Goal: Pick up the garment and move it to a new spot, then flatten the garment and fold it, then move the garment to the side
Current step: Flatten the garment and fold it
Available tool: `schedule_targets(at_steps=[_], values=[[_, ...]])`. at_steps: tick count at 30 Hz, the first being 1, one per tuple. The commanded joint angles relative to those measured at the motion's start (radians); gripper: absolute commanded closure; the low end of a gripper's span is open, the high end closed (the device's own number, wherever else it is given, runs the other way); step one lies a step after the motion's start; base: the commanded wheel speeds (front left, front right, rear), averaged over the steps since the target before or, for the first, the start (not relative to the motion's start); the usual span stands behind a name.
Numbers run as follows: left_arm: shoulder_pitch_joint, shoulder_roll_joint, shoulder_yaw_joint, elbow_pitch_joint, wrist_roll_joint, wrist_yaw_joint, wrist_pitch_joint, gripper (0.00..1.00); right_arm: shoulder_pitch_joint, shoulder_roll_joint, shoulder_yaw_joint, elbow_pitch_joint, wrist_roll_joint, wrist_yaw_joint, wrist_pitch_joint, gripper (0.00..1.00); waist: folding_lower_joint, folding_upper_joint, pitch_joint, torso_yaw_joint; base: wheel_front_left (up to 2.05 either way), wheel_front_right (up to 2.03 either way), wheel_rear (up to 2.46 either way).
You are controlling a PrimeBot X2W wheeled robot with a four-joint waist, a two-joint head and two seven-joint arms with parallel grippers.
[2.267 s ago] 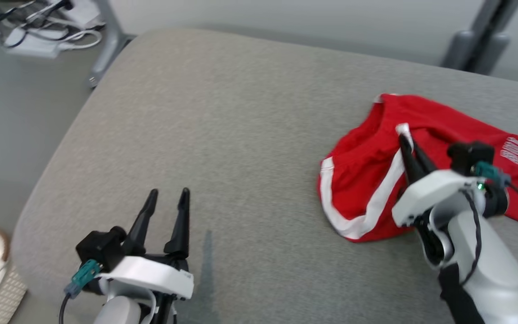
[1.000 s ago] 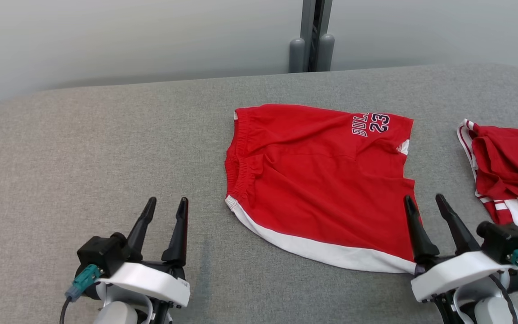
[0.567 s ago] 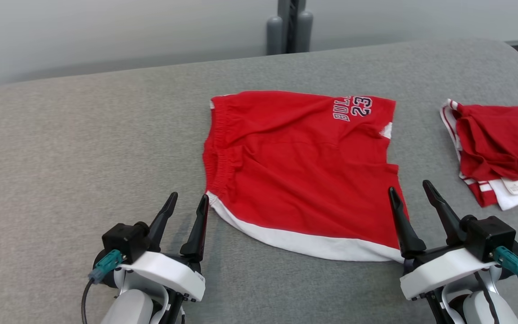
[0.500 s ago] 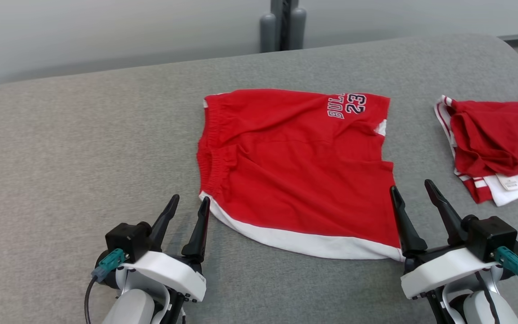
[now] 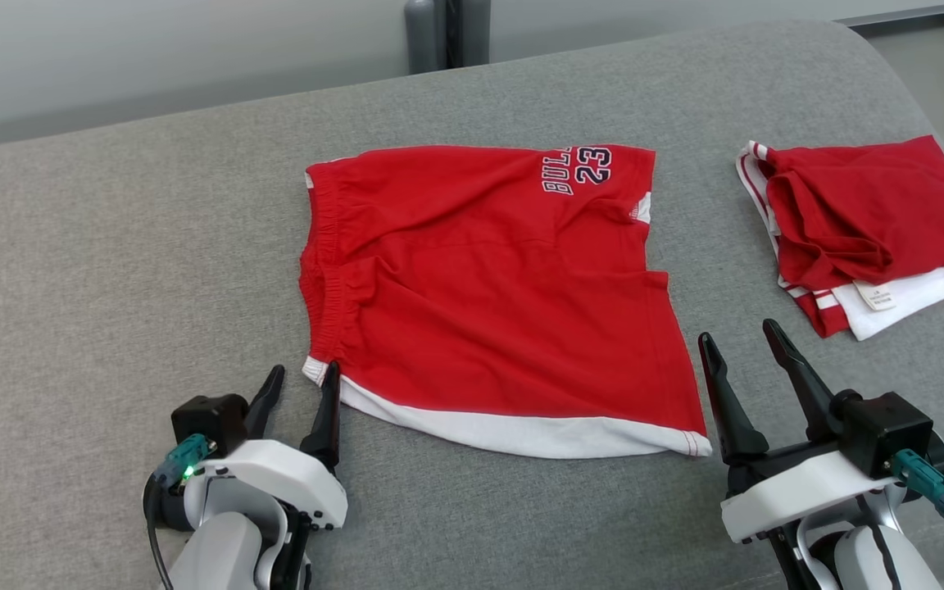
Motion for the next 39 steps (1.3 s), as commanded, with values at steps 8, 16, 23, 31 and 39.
schedule_targets(at_steps=[8,16,23,31,39], values=[[-0.048,0.004,-0.013,0.071,-0.021,-0.025,0.008,0.53,-0.002,-0.004,0.004,0.006,-0.009,0.000,-0.009,0.00,0.0000,0.0000,0.000,-0.014,0.00,0.00,0.00],[0.020,0.020,0.010,-0.103,-0.021,-0.039,-0.004,1.00,0.090,-0.005,0.049,0.183,0.296,0.000,0.055,0.00,0.0000,0.0000,-0.010,0.011,0.00,0.00,0.00],[0.034,0.017,-0.014,-0.126,-0.026,-0.044,0.002,1.00,0.056,-0.005,0.070,0.264,0.302,0.000,0.026,0.00,0.0000,0.0000,-0.016,0.045,0.00,0.00,0.00],[0.041,0.015,-0.032,-0.143,-0.032,-0.043,0.006,1.00,0.032,-0.004,0.103,0.313,0.302,0.000,0.046,1.00,0.0000,0.0000,-0.016,0.082,0.00,0.00,0.00],[0.069,0.010,-0.016,-0.152,-0.133,-0.067,0.036,1.00,0.014,-0.005,0.099,0.266,0.290,0.000,0.040,1.00,0.0000,0.0000,-0.050,0.097,0.00,0.00,0.00]])
